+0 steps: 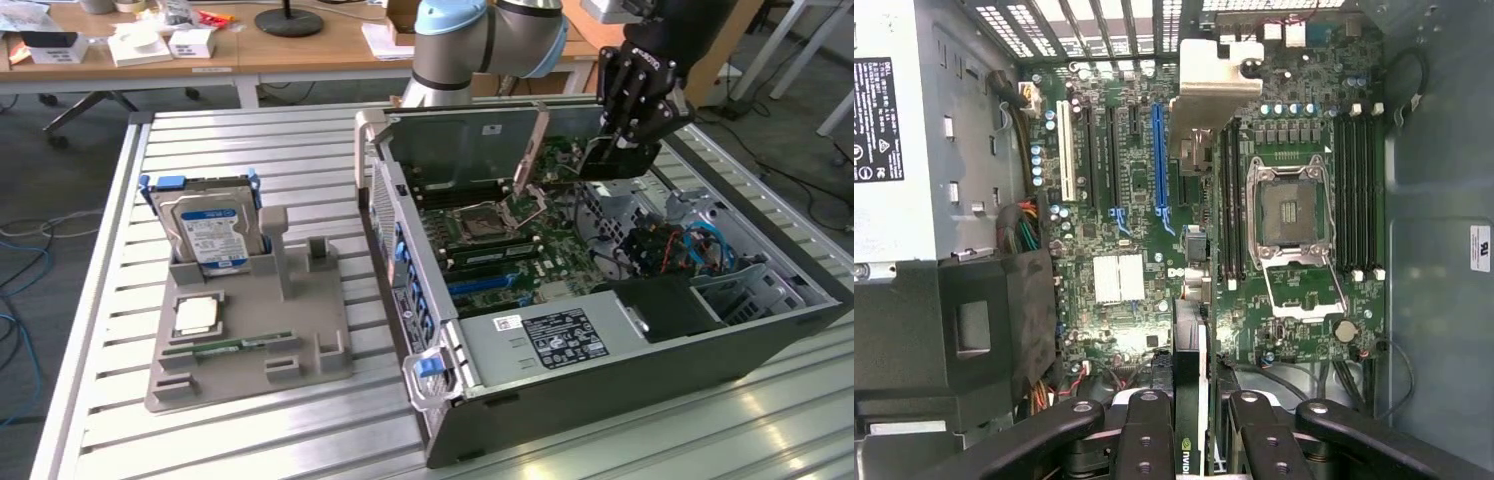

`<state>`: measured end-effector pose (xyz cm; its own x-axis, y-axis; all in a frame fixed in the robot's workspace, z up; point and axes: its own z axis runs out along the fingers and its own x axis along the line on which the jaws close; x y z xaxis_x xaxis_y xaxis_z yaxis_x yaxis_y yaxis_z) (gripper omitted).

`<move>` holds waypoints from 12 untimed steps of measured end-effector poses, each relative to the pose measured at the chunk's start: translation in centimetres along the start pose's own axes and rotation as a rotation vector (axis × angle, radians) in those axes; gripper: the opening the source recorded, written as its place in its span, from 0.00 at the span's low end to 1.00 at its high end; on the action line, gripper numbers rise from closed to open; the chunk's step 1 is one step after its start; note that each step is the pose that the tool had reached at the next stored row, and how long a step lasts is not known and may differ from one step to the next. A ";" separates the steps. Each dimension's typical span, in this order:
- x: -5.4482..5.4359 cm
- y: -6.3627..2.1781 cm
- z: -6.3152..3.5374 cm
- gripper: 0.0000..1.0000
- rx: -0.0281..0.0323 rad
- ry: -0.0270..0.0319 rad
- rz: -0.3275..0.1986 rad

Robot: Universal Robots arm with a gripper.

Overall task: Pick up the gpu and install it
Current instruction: 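Insert the gpu into the slot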

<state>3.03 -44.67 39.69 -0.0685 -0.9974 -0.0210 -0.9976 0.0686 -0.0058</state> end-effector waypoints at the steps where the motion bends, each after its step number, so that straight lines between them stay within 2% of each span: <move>1: 0.0 0.00 0.00 0.26 -0.0002 0.0000 -0.007; 5: 0.0 0.00 0.01 0.26 -0.0006 0.0002 -0.029; 12: 0.0 0.00 0.33 0.26 -0.0008 0.0001 -0.030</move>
<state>3.02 -44.67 39.36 -0.0386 -0.9990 -0.0207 -0.9992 0.0387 -0.0057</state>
